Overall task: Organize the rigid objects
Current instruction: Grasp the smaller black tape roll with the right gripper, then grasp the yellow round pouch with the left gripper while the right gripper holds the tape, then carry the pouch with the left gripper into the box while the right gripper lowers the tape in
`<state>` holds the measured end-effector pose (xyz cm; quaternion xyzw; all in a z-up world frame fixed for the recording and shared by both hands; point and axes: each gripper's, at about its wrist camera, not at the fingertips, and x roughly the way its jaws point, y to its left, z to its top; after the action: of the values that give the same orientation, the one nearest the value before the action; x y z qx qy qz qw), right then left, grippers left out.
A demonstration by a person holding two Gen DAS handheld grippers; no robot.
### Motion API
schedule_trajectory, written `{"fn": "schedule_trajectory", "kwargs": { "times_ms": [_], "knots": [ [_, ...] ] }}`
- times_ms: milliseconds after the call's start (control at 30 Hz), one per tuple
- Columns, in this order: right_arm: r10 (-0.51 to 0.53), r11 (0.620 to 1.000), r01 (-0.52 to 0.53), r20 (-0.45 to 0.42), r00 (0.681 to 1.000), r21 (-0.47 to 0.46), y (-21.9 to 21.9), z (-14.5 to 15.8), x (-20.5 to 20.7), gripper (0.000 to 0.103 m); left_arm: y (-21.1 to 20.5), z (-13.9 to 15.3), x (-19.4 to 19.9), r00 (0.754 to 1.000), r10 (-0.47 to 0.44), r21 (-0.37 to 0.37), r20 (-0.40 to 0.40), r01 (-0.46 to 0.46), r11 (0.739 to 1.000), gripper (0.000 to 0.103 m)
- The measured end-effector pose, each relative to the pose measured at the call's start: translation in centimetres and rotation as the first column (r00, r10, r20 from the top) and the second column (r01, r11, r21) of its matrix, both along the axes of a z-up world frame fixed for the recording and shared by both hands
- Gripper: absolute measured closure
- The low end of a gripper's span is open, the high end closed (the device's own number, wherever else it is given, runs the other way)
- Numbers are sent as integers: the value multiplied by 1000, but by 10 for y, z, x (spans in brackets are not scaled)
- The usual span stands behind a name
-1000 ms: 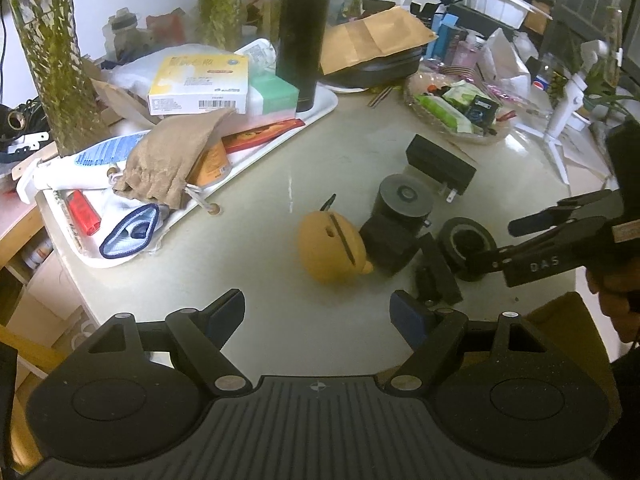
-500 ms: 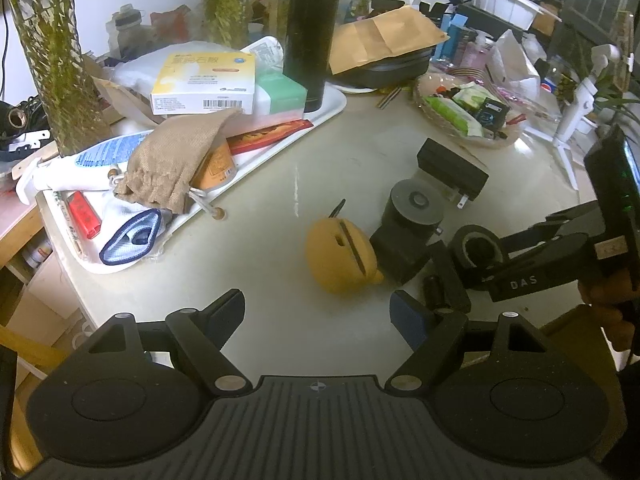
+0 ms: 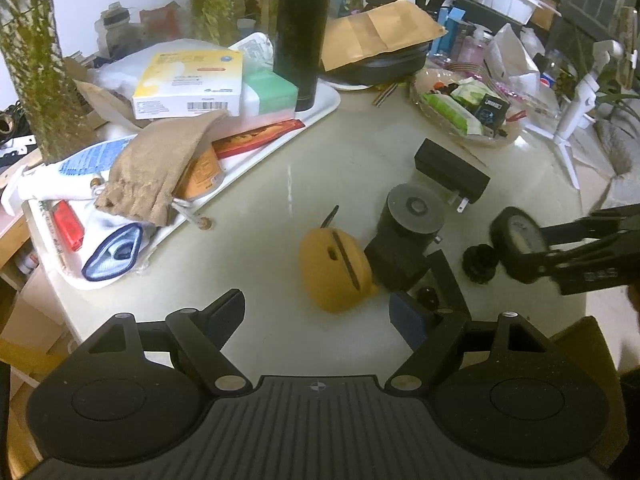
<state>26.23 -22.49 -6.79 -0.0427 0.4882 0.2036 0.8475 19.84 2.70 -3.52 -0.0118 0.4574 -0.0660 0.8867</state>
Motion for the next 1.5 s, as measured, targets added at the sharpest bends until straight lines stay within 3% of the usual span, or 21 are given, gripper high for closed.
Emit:
{"fn": "schedule_trajectory", "kwargs": {
  "times_ms": [500, 700, 800, 1233, 1500],
  "knots": [
    [-77, 993, 73, 42, 996, 96, -40, 30, -31, 29, -4, -30, 53, 996, 14, -57, -87, -19, 998, 25],
    [-96, 989, 90, 48, 994, 114, -50, 34, -39, 29, -1, -45, 68, 986, 42, -117, -160, -61, 991, 40],
    [-108, 987, 101, 51, 993, 123, -54, 35, -42, 29, -3, -47, 70, 987, 35, -125, -158, -56, 991, 47],
    [-113, 984, 105, 49, 992, 147, -55, 36, -51, 29, -3, -45, 67, 986, 40, -124, -160, -60, 990, 49],
    [-133, 981, 124, 52, 990, 150, -57, 40, -55, 29, -3, -25, 58, 993, 38, -127, -114, -52, 991, 50]
  ]
}}
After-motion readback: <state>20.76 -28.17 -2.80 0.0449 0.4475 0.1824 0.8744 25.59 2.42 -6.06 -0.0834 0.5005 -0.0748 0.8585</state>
